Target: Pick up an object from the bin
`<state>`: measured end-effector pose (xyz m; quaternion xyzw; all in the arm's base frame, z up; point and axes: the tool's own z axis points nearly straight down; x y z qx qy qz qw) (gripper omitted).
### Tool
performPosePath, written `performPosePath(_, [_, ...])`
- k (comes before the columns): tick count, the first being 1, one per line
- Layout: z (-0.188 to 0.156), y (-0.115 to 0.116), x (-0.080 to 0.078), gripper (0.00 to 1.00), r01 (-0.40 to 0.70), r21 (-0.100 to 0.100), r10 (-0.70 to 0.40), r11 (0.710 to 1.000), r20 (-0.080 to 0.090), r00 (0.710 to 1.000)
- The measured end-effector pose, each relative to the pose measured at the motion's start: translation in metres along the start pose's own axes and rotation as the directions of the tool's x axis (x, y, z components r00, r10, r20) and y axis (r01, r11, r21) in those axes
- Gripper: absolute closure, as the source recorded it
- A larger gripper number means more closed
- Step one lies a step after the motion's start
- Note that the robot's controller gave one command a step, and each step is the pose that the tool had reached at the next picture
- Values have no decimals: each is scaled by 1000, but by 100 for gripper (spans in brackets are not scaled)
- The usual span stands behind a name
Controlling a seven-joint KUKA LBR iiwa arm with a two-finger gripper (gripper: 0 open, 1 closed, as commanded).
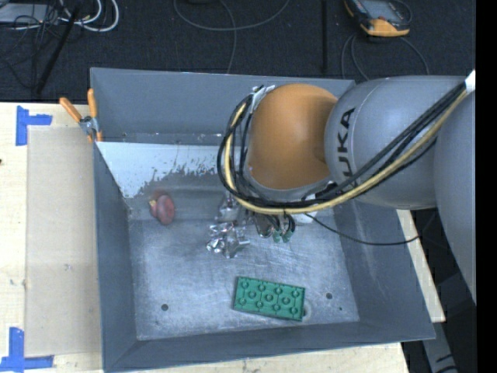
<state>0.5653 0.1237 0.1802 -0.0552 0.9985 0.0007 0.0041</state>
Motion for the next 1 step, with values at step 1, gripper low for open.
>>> performPosePath(1, [-77,-3,1,100,18,1,-18,1000,1,1000])
